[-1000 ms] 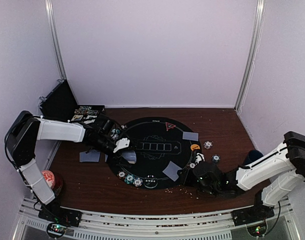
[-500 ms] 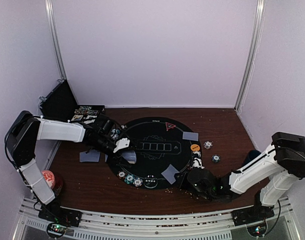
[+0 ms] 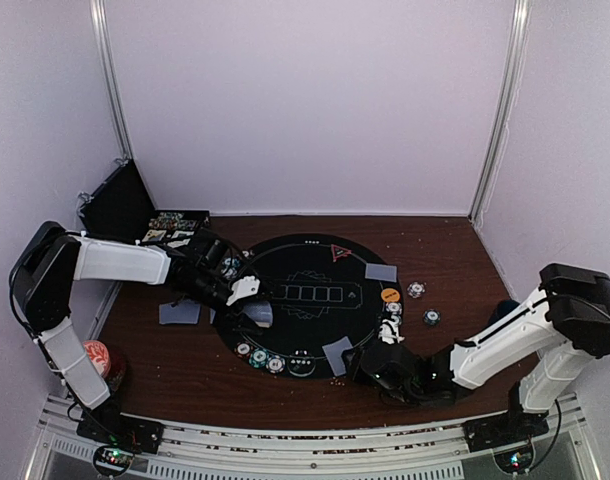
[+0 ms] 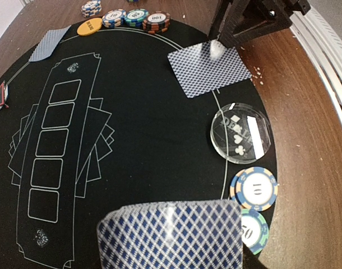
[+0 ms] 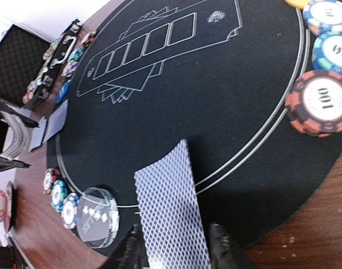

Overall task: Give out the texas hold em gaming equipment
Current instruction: Distribute the poker card in the dealer area.

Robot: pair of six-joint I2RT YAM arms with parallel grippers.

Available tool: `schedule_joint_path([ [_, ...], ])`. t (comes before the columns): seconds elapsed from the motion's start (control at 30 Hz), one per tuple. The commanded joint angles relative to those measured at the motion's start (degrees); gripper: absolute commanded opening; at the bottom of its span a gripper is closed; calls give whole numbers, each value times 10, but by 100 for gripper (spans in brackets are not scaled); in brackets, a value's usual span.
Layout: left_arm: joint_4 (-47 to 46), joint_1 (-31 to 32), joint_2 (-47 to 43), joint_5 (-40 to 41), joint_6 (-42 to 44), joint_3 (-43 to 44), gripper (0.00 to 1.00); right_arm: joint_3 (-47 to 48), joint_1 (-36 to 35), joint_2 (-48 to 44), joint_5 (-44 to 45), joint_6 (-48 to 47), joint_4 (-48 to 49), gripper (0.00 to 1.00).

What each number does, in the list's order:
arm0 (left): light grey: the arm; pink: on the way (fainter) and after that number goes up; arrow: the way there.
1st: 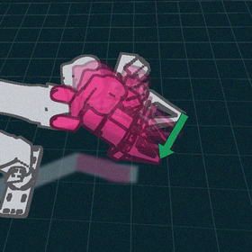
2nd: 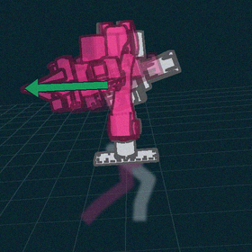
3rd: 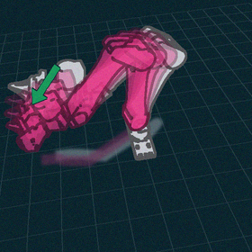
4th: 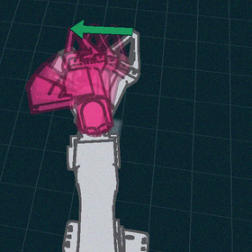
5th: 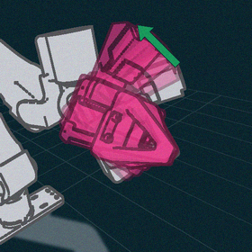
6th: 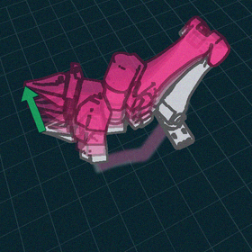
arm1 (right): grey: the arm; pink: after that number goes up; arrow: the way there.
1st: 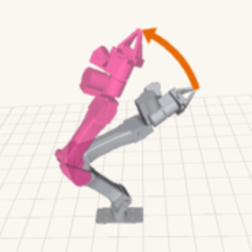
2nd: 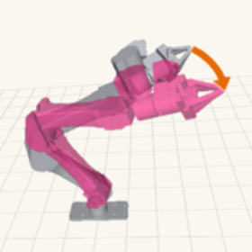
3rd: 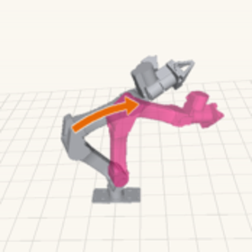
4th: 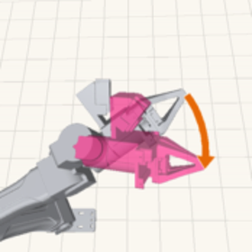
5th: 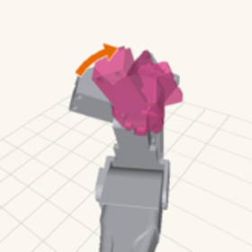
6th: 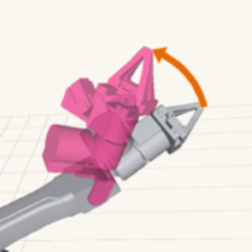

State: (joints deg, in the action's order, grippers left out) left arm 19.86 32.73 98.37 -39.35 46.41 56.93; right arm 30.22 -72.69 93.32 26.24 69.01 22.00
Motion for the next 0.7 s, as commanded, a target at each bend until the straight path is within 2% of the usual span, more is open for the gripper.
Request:
schedule_joint_path([
  [0.0,-2,-1,4,-7,1,17,42,22,-7,-29,58,1,-93,47],
  [0.17,-2,-1,4,-6,1,17,42,42,-9,-54,85,-17,-154,65],
  [0.37,-2,-1,3,-7,2,17,42,86,-8,-90,78,-90,-194,80],
  [0.5,-2,-1,-1,-10,5,14,42,115,-6,-105,29,-175,-162,90],
  [0.67,-2,-1,-3,-11,4,13,43,156,11,-88,-82,-247,-111,93],
])
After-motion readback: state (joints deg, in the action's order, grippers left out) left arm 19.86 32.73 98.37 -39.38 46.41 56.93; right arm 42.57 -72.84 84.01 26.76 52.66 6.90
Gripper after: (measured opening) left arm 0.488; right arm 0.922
